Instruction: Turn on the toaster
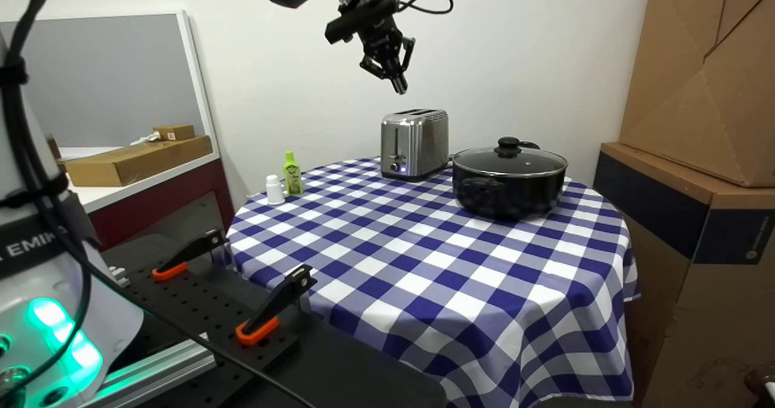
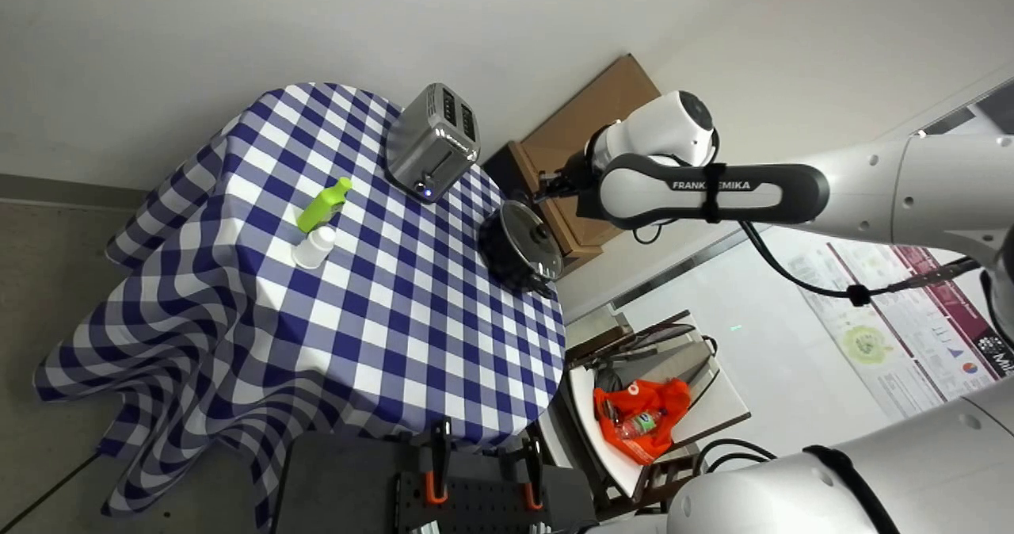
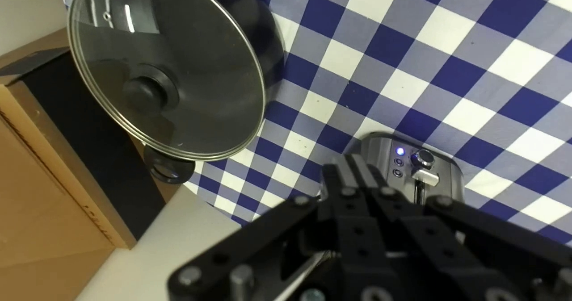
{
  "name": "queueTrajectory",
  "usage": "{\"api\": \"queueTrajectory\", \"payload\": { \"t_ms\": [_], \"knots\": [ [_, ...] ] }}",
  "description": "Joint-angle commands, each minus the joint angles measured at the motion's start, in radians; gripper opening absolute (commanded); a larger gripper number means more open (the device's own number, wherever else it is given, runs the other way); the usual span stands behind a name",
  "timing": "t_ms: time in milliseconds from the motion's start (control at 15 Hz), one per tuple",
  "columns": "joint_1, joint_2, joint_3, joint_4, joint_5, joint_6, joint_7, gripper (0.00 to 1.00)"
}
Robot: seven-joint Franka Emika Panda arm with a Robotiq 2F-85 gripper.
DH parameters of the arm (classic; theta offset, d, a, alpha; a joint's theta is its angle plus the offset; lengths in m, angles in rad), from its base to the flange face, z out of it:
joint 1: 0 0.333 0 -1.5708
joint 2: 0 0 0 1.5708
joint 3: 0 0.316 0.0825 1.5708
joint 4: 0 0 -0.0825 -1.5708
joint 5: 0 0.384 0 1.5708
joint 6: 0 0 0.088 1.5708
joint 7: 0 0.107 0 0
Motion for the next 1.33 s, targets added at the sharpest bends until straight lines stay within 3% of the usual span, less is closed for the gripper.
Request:
{"api": "queueTrajectory", "payload": {
  "t_ms": [0,267,533,1000,1267],
  "knots": [
    [0.013,0.156,-0.017,0.11,-0.127,0.049,0.0,0.0],
    [0.049,0.261,-0.053,0.171,-0.29,0.104,0.071,0.0],
    [0.116,0.343,-0.115,0.236,-0.421,0.157,0.269,0.0],
    [0.236,0.485,-0.189,0.347,-0.598,0.184,0.53,0.0],
    [0.27,0.58,-0.206,0.424,-0.658,0.182,0.606,0.0]
  ]
}}
